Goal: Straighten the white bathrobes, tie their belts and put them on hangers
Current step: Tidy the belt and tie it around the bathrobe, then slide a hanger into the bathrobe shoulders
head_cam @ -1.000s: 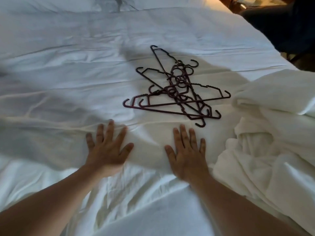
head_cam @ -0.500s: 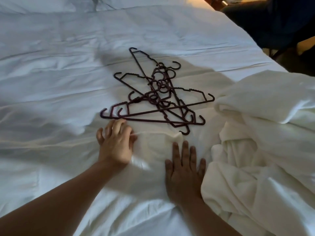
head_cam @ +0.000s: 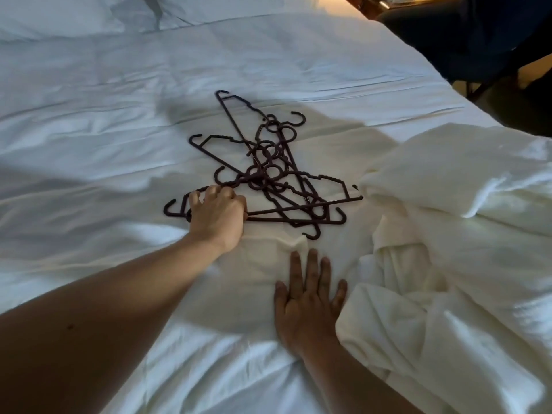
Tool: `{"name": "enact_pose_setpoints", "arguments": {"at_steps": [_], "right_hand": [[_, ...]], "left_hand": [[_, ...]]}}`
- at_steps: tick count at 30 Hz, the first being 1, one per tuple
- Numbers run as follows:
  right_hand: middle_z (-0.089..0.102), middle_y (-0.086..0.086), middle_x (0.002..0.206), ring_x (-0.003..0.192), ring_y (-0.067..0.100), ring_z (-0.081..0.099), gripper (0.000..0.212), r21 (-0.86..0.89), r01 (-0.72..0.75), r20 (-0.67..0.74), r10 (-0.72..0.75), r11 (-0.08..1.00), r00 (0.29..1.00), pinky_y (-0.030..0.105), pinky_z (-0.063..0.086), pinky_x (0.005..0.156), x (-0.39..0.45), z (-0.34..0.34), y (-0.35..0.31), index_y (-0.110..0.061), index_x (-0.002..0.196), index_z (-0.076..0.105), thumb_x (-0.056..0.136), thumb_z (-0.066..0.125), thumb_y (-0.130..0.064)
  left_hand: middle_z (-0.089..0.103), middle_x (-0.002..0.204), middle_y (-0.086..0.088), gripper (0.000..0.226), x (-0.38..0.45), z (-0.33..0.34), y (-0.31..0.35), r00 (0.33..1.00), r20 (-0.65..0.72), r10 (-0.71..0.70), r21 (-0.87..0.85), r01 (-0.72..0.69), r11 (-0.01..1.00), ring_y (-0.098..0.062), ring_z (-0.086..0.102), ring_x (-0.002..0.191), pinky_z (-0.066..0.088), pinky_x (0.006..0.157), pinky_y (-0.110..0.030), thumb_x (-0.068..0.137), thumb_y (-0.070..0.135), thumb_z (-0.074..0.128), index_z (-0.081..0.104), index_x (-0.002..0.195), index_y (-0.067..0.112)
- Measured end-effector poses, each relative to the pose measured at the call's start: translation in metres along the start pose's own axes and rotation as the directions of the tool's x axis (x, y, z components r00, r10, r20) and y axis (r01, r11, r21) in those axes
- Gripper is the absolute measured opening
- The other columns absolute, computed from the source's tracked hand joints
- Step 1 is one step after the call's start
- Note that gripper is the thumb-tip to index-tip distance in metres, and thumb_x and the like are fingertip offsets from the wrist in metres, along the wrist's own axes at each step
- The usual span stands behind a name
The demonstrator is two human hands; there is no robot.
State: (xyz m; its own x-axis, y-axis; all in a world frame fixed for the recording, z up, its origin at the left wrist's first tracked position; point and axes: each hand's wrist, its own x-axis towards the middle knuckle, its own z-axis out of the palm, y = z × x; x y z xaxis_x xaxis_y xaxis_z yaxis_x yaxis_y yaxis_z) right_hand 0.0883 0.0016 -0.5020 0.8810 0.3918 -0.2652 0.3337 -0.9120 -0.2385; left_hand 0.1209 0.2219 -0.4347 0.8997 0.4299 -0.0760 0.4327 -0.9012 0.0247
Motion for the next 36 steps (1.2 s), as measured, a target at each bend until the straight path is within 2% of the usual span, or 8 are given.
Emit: {"name": "enact_pose_setpoints", "arguments": {"at_steps": [10, 14, 17, 23, 26, 28, 31, 36], "right_hand": [[-0.034, -0.003, 0.163, 0.152, 0.022, -0.026, 0.065, -0.044, -0.007, 0.119, 0.012, 0.999, 0.993, 0.059, -0.015, 0.119, -0.004, -0.018, -0.009, -0.037, 0.145, -0.036, 0.103, 0.01, -0.055], [-0.024, 0.002, 0.167, 0.155, 0.027, -0.016, 0.069, -0.05, -0.097, 0.162, 0.104, 0.994, 0.981, 0.066, -0.006, 0.119, -0.007, -0.035, -0.024, -0.031, 0.159, -0.016, 0.102, 0.017, -0.05], [-0.021, 0.008, 0.167, 0.155, 0.032, -0.01, 0.07, -0.012, -0.159, 0.103, 0.16, 0.987, 0.982, 0.068, 0.002, 0.119, -0.023, -0.054, -0.057, -0.024, 0.161, -0.001, 0.1, 0.029, -0.043], [0.008, 0.0, 0.169, 0.152, 0.025, 0.019, 0.067, 0.325, 0.198, -0.123, -0.166, 0.925, 0.978, 0.062, 0.01, 0.121, -0.07, -0.071, -0.162, -0.034, 0.156, 0.013, 0.092, 0.026, -0.045], [0.041, -0.003, 0.155, 0.148, 0.021, 0.03, 0.058, 0.288, 0.275, 0.054, -0.302, 0.918, 0.952, 0.057, 0.008, 0.122, -0.092, -0.053, -0.231, -0.033, 0.156, 0.02, 0.101, 0.032, -0.048], [0.061, -0.006, 0.127, 0.127, 0.022, 0.052, 0.042, 0.261, 0.287, 0.112, -0.324, 0.922, 0.939, 0.052, 0.029, 0.115, -0.107, -0.039, -0.27, -0.032, 0.142, 0.042, 0.103, 0.034, -0.047], [0.062, -0.006, 0.083, 0.083, 0.024, 0.061, 0.026, 0.356, 0.314, 0.062, -0.358, 0.88, 0.932, 0.038, 0.05, 0.074, -0.126, -0.015, -0.314, -0.026, 0.101, 0.058, 0.107, 0.036, -0.039], [0.065, -0.001, 0.084, 0.08, 0.027, 0.06, 0.026, 0.33, 0.304, -0.062, -0.301, 0.894, 0.952, 0.036, 0.046, 0.068, -0.145, 0.019, -0.348, -0.025, 0.099, 0.061, 0.107, 0.038, -0.035]], "left_hand": [[0.061, 0.105, 0.001, 0.019, -0.073, -0.021, -0.059, 0.954, -0.194, -0.229, -0.111, 0.21, 0.971, -0.03, 0.05, 0.115, 0.025, 0.1, -0.05, 0.089, 0.008, 0.057, 0.061, 0.099, 0.024], [0.061, 0.085, -0.001, 0.02, -0.129, -0.02, -0.105, 0.921, -0.332, -0.204, -0.06, 0.195, 0.979, -0.033, 0.059, 0.093, 0.029, 0.09, -0.047, 0.079, 0.0, 0.065, 0.062, 0.085, 0.019], [0.063, 0.09, 0.003, 0.016, -0.171, -0.026, -0.145, 0.915, -0.315, -0.251, -0.11, 0.228, 0.967, -0.03, 0.059, 0.097, 0.03, 0.091, -0.047, 0.087, 0.007, 0.065, 0.064, 0.09, 0.022], [0.057, 0.086, 0.01, 0.021, -0.256, -0.019, -0.236, 0.915, -0.291, -0.279, -0.173, 0.237, 0.956, -0.025, 0.06, 0.095, 0.031, 0.087, -0.045, 0.085, 0.006, 0.069, 0.062, 0.087, 0.026], [0.056, 0.084, 0.008, 0.027, -0.302, -0.023, -0.283, 0.899, -0.318, -0.3, -0.155, 0.263, 0.952, -0.026, 0.062, 0.09, 0.036, 0.085, -0.047, 0.074, -0.001, 0.064, 0.063, 0.085, 0.024], [0.057, 0.086, 0.009, 0.028, -0.329, -0.023, -0.32, 0.897, -0.327, -0.299, -0.164, 0.257, 0.952, -0.025, 0.063, 0.093, 0.036, 0.087, -0.047, 0.074, -0.002, 0.062, 0.063, 0.085, 0.024], [0.051, 0.084, 0.012, 0.024, -0.361, -0.02, -0.376, 0.88, -0.39, -0.27, -0.205, 0.203, 0.958, -0.026, 0.061, 0.095, 0.038, 0.093, -0.053, 0.081, 0.0, 0.073, 0.065, 0.086, 0.023], [0.058, 0.125, -0.005, 0.042, -0.389, -0.011, -0.433, 0.816, -0.473, -0.332, -0.193, 0.272, 0.943, -0.032, 0.054, 0.116, 0.035, 0.092, -0.047, 0.075, 0.01, 0.069, 0.064, 0.115, 0.017]]}}
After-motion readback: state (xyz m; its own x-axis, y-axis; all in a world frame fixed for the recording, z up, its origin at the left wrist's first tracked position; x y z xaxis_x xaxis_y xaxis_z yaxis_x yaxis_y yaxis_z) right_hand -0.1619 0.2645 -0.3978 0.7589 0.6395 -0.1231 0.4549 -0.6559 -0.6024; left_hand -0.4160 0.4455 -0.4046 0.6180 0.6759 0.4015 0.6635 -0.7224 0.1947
